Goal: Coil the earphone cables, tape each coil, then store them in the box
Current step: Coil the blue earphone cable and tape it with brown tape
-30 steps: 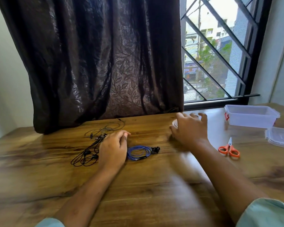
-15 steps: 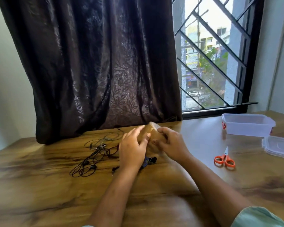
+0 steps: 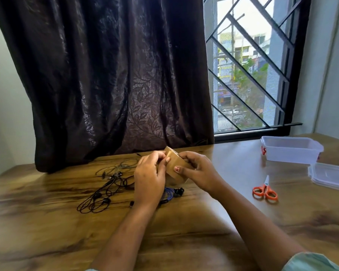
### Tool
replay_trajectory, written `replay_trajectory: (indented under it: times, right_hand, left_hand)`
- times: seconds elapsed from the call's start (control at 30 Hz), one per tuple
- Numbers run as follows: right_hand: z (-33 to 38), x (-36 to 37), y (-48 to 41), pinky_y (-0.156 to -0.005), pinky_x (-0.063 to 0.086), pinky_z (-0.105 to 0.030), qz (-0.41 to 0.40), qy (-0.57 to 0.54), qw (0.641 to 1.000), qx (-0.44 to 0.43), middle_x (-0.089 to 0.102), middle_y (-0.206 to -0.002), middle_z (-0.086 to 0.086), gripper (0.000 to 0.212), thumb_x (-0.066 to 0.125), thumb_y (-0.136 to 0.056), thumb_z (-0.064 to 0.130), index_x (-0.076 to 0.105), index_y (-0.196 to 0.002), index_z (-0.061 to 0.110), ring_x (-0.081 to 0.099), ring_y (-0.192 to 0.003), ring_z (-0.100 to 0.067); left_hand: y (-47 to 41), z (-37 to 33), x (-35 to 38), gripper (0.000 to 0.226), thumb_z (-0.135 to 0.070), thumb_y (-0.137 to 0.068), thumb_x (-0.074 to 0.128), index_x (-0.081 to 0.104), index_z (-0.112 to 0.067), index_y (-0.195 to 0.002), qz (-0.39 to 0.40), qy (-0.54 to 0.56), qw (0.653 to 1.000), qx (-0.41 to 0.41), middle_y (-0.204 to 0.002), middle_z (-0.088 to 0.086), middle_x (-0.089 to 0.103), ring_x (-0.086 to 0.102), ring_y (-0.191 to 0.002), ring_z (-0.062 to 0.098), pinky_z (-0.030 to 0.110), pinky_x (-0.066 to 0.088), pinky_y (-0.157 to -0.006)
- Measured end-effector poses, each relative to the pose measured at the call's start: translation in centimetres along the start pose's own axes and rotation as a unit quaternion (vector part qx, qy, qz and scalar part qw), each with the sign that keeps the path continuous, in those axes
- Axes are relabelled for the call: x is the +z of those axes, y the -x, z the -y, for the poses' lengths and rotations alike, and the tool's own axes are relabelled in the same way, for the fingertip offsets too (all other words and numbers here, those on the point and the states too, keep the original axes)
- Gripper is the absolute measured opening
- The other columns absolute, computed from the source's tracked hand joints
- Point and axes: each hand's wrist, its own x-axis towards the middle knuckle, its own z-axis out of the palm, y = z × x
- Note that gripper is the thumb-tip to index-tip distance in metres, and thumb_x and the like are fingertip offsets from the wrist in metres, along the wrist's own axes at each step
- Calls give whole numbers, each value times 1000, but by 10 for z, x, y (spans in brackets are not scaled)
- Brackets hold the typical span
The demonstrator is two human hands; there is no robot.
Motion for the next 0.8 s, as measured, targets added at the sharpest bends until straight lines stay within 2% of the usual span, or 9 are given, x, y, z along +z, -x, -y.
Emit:
replay_trajectory:
  times: [0.1,0.17,0.23,0.4,0.5,0.57,0.67,0.8]
  right_hand:
    - [6,-6,6,-75,58,-30,22,-32,999,20,67,-99,-3,25,71,-83,14,67,-107,14,65,-93,-19]
    - [9,-9,10,-75,56,-29,39,-49,998,28,66,-94,0,24,70,-84,10,67,-108,13,64,-91,-16]
    - [11,-9,14,-75,55,-29,56,-65,996,36,66,-93,1,23,70,-84,10,66,-107,14,63,-90,-16]
    - [8,-19,24,-81,55,-36,60,-94,991,73,67,-104,-16,29,72,-80,18,67,-109,16,63,-100,-34]
    - [12,-34,32,-77,54,-29,65,-94,989,91,68,-99,-17,31,74,-73,21,70,-103,14,63,-92,-27]
    - [15,-43,38,-74,52,-27,77,-89,988,98,68,-90,-11,30,74,-71,21,70,-100,11,62,-85,-21]
    - [14,-55,47,-73,49,-28,62,-64,990,109,68,-84,-5,33,77,-69,22,71,-98,9,61,-83,-18]
    - [11,-65,60,-74,54,-35,-10,0,995,96,69,-84,-4,37,82,-61,30,74,-95,17,62,-82,-20]
  left_hand:
    - [-1,-2,-4,5,-15,-92,58,60,-18,-89,-7,5,1000,4,-78,-11,61,54,-70,2,12,39,-62]
    - [-4,0,-10,7,-13,-92,56,56,-17,-86,-35,22,999,-10,-68,-12,55,51,-59,1,14,39,-52]
    - [-7,3,-15,6,-13,-92,57,55,-16,-87,-49,32,998,-14,-67,-11,55,52,-57,2,18,41,-50]
    - [-9,-3,-17,8,-12,-89,61,55,-17,-87,10,124,992,-14,-72,-8,59,58,-69,9,12,43,-56]
    - [-10,-13,-17,15,-9,-87,64,56,-19,-95,55,219,972,-61,-80,-3,63,61,-73,8,13,48,-63]
    - [-8,-20,-14,20,-8,-87,64,58,-23,-97,102,280,950,-89,-85,-2,65,64,-76,11,20,53,-66]
    - [-3,-25,-5,16,-7,-88,62,65,-23,-91,160,313,934,-64,-86,-6,67,63,-79,15,25,51,-66]
    - [1,-28,0,17,-5,-83,65,74,-19,-89,152,274,950,8,-90,-10,71,65,-85,5,15,48,-74]
